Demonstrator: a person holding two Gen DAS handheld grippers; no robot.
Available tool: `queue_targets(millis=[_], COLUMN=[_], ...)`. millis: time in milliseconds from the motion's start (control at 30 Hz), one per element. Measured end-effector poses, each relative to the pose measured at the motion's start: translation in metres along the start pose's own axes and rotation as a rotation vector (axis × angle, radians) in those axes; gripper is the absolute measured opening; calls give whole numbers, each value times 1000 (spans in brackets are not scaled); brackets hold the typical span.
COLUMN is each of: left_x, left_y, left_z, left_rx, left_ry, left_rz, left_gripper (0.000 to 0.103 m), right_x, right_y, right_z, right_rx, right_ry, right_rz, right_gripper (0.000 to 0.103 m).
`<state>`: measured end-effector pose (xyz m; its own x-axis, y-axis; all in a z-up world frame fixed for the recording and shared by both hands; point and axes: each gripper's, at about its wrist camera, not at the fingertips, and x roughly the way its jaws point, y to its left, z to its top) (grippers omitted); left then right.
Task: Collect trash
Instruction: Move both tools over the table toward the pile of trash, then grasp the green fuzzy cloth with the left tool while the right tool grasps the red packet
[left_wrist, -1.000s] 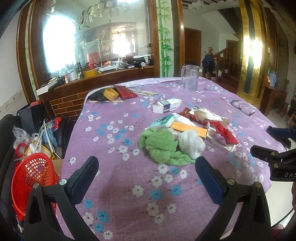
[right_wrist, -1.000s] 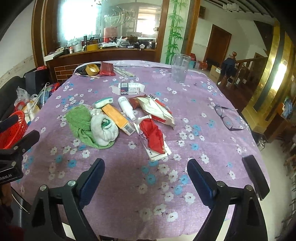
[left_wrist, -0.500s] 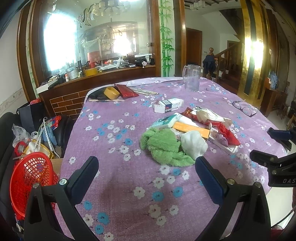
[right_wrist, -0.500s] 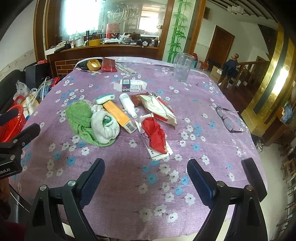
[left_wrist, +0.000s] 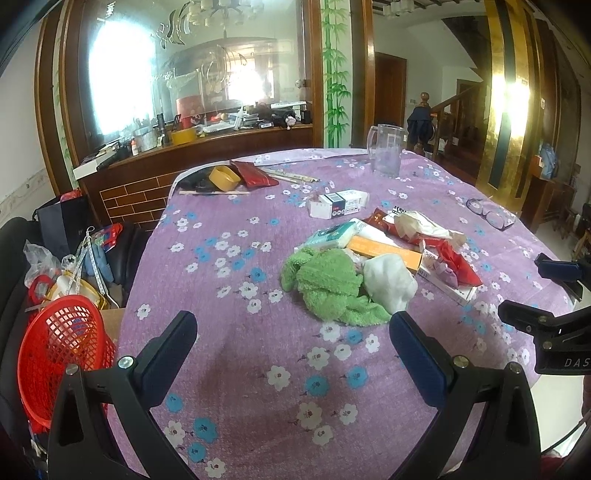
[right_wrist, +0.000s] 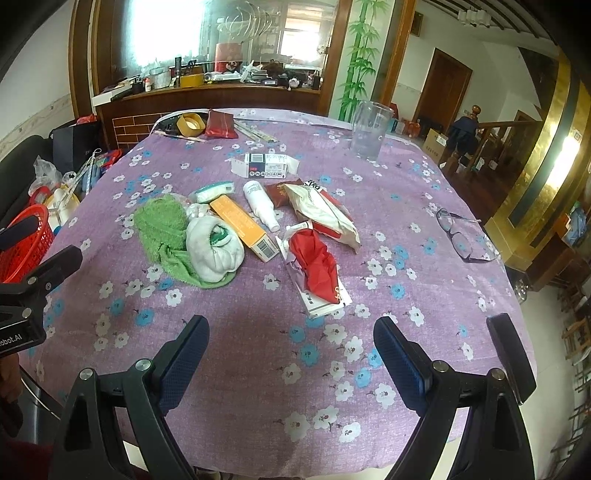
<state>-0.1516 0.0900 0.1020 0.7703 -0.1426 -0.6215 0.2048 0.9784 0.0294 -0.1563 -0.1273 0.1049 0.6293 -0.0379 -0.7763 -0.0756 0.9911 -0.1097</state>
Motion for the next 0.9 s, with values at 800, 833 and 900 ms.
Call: queue_targets(millis=[800, 833, 900], left_x=[17, 21, 25], left_y=[-11, -9, -5], left_z=[1, 2, 3], left_rx=[-68, -91, -126], left_ry=[103, 119, 139], left_rz=[-56, -57, -61], left_gripper=[103, 102, 92], right_x=[19, 22, 27], right_y=[-29, -34, -40], right_z=[-6, -5, -4], right_rx=[44, 56, 66], right_ry=[73, 82, 94], right_rz=[76, 97, 117], right_gripper=[83, 78, 74])
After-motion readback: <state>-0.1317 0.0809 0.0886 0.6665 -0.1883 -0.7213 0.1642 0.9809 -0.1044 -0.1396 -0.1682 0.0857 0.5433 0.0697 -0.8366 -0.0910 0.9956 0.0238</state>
